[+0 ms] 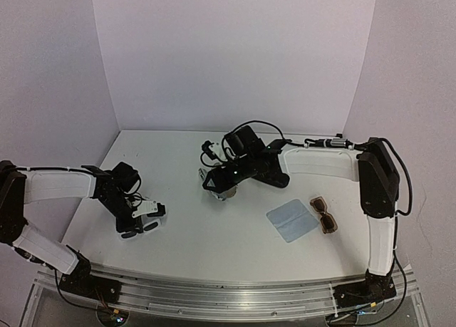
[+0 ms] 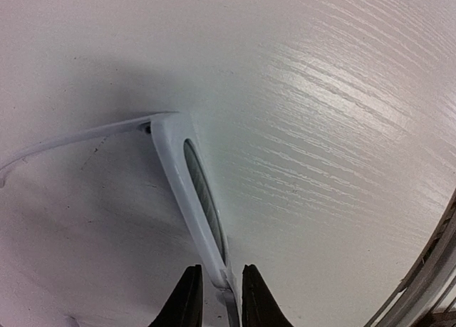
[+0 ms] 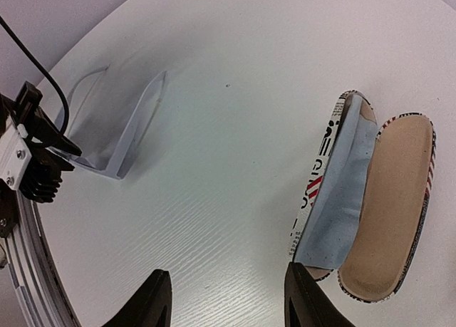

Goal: Organize the sunglasses
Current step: Fold the sunglasses at the center of the board.

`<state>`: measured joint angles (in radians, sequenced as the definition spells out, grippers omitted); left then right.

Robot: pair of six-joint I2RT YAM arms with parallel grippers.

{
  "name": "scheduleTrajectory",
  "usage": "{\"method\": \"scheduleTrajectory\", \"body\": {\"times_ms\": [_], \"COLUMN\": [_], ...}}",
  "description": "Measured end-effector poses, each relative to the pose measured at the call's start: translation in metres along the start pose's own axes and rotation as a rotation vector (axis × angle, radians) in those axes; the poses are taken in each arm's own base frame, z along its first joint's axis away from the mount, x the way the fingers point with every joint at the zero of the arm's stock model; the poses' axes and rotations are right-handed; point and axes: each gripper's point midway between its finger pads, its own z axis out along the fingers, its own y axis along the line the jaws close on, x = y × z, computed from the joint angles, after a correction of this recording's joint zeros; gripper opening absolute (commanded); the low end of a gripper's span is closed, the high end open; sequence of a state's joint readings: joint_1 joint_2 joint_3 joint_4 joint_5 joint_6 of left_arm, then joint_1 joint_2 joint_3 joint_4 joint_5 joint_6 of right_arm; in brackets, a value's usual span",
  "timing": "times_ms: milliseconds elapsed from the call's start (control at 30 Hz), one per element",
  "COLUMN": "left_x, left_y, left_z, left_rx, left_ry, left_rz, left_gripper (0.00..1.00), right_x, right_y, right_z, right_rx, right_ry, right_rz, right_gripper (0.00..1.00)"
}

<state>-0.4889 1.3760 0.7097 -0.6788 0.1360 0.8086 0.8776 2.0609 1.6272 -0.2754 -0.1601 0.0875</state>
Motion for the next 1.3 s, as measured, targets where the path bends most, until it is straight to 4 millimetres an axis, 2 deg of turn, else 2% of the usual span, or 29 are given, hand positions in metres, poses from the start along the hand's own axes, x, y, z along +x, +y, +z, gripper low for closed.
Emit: {"method": "scheduleTrajectory", "body": {"times_ms": [300,500,567,733,800,867,1000,1100,1167,1300], "left_x": [0.000,-0.004,-0.007,-0.040,-0.059,-0.076,-0.098,-0.106,-0.110,-0.122], "left_y": [0.001,-0.001,-0.003,0.006,0.011,0.007,-0.012,-0.022,-0.026,-0.031], "left_z": [0.002,0.000,-0.005,-0.032,-0.043,-0.049,-0.052,-0.051,-0.051,-0.050], "left_rx": [-0.002,0.013,0.033,0.036,0.017,0.010,0.044,0.068,0.074,0.077], "left_ry": [-0.002,-0.015,-0.024,-0.103,-0.140,-0.161,-0.179,-0.177,-0.176,-0.181], "left_rz": [0.038,0.076,0.091,0.147,0.185,0.240,0.335,0.379,0.411,0.476], "left_gripper": [0.00,0.00,0.00,0.00,0.00,0.00,0.00,0.00,0.00,0.00], "right_x": [-0.001,-0.001,-0.001,-0.009,-0.012,-0.005,0.019,0.028,0.021,-0.006], "right_y": [0.000,0.000,0.000,0.005,0.008,0.009,0.010,0.012,0.016,0.027], "right_z": [0.000,0.000,0.000,0.004,0.012,0.025,0.046,0.051,0.052,0.049], "right_rx": [-0.002,-0.002,-0.002,-0.034,-0.054,-0.055,-0.026,-0.006,-0.009,-0.047], "right_ry": [-0.004,-0.005,-0.005,-0.012,-0.012,0.007,0.071,0.096,0.086,0.036], "right_rz": [0.015,0.027,0.049,0.212,0.281,0.346,0.430,0.443,0.439,0.426], "right_gripper": [0.50,0.49,0.43,0.16,0.08,0.02,0.00,0.00,0.00,0.00]}}
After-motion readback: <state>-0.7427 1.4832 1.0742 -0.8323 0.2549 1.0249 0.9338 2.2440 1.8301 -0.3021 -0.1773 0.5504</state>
